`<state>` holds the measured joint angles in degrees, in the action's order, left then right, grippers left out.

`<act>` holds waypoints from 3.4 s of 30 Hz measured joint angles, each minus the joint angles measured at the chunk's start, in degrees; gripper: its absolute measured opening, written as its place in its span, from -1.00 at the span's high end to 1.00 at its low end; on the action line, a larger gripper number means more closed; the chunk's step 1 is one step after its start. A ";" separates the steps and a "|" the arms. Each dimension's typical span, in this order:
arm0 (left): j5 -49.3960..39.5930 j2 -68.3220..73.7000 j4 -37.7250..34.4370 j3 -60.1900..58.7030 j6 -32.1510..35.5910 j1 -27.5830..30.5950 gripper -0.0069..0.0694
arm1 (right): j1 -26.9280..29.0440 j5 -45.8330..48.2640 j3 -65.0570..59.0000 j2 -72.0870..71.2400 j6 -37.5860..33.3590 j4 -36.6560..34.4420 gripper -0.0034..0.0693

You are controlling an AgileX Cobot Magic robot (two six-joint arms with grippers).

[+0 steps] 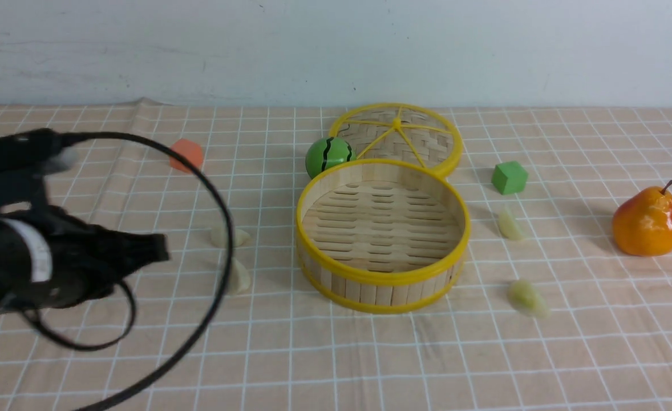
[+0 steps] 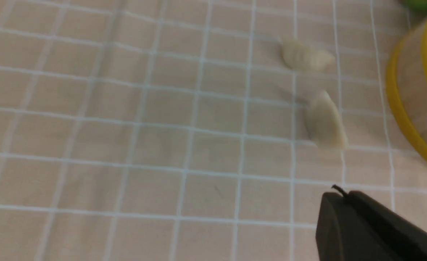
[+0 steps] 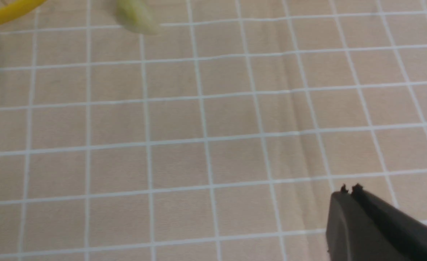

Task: Put the dumplings into the steamer on the table with the brown tablecloth.
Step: 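Reach for and grasp a dumpling on the table with the left gripper, then place the dumpling into the bamboo steamer basket with the left gripper, then reach for and grasp a dumpling on the table with the left gripper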

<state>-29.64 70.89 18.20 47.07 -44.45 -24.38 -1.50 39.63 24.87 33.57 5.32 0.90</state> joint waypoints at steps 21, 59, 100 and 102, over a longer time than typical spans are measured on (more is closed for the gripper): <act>-1.21 38.01 -13.42 27.30 21.47 2.59 -0.30 | -0.92 -9.07 0.29 7.13 -8.56 -13.88 0.89; -3.81 57.60 -4.08 62.31 25.05 -5.77 -0.49 | -0.92 -13.59 0.29 8.84 -8.56 -16.80 0.82; -27.36 59.42 -11.23 63.27 19.34 6.90 0.86 | -0.92 -13.69 0.29 8.84 -8.51 -17.12 0.78; -27.47 58.49 -11.29 63.27 20.32 6.90 0.86 | -0.92 -13.69 0.29 8.84 -8.51 -17.12 0.77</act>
<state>-57.11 129.38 6.91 110.34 -24.13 -17.47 -2.41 25.94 25.16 42.41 -3.19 -16.22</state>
